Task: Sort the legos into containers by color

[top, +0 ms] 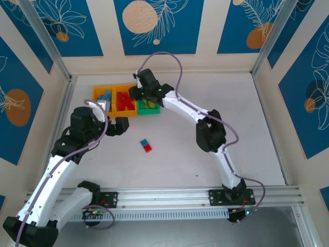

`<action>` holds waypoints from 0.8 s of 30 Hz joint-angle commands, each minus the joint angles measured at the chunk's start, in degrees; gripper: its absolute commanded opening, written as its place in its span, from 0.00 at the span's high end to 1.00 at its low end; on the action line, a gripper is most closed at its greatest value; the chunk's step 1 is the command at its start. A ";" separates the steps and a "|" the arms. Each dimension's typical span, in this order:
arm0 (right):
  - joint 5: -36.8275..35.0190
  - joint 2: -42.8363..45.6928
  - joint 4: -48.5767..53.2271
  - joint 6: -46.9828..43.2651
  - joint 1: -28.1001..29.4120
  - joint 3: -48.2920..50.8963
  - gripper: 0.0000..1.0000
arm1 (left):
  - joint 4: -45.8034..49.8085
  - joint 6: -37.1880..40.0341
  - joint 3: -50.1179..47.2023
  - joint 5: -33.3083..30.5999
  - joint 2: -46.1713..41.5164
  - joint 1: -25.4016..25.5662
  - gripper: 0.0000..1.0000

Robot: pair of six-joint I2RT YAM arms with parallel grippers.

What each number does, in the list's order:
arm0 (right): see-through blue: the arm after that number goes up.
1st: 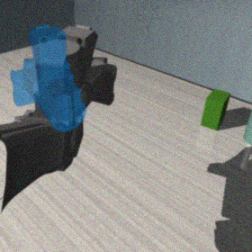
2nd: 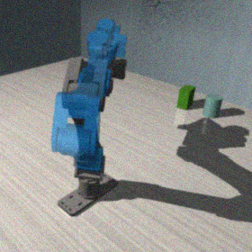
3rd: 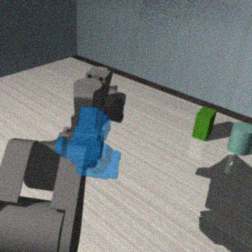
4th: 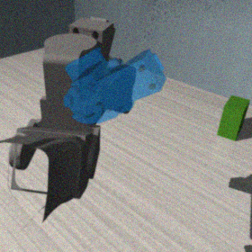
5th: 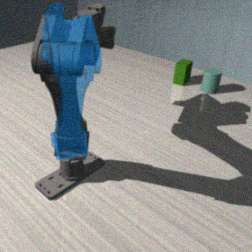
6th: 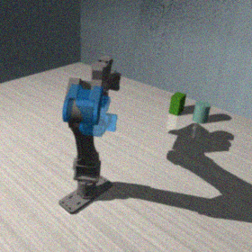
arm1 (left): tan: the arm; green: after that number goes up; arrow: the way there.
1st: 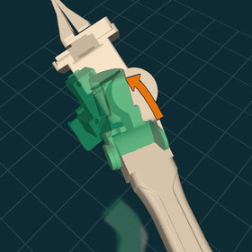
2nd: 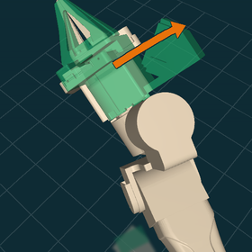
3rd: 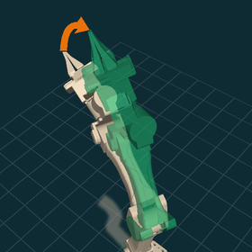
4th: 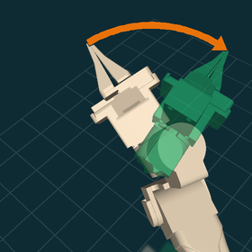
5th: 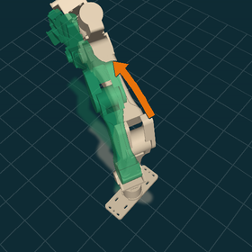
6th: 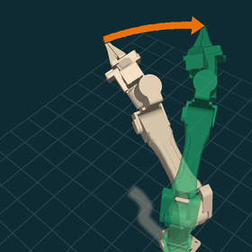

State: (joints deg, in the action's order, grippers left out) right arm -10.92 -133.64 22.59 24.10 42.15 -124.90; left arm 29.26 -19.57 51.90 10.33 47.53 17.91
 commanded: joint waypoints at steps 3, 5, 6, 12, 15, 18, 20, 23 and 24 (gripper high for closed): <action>2.28 -12.45 5.90 -2.26 -0.21 -19.89 0.49 | 1.62 -9.47 -1.34 -5.43 -2.12 0.28 0.00; 3.20 -15.87 10.31 -2.37 -0.50 -28.28 0.38 | 4.00 -13.29 -1.89 -10.01 -2.52 0.31 0.01; 3.65 -16.22 11.71 -2.75 -0.53 -30.50 0.35 | 4.75 -14.67 -2.12 -10.85 -2.41 0.28 0.03; 5.81 -5.46 15.58 -3.86 -0.62 -23.63 0.32 | 7.09 -22.48 -4.55 -9.67 0.27 1.10 0.11; 6.04 3.87 17.60 -4.67 -0.97 -13.92 0.30 | 8.66 -28.54 -5.07 -8.68 3.97 3.95 0.15; 4.48 15.12 16.65 -4.63 -1.45 -0.95 0.30 | 9.06 -34.64 -5.23 -9.07 8.74 8.75 0.16; 3.43 22.35 14.89 -4.35 -1.97 8.50 0.28 | 8.42 -38.65 -5.23 -9.14 12.82 11.86 0.17; 1.62 31.67 14.32 -3.37 -2.66 19.71 0.27 | 5.71 -44.38 -5.49 -8.37 19.23 14.47 0.16; 1.15 34.07 14.47 -2.86 -2.93 22.79 0.27 | 4.38 -45.15 -5.49 -7.71 21.17 14.93 0.15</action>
State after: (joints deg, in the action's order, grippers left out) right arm -7.99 -103.72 36.42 20.75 39.90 -108.95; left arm 35.48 -56.90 47.22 1.48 64.86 31.22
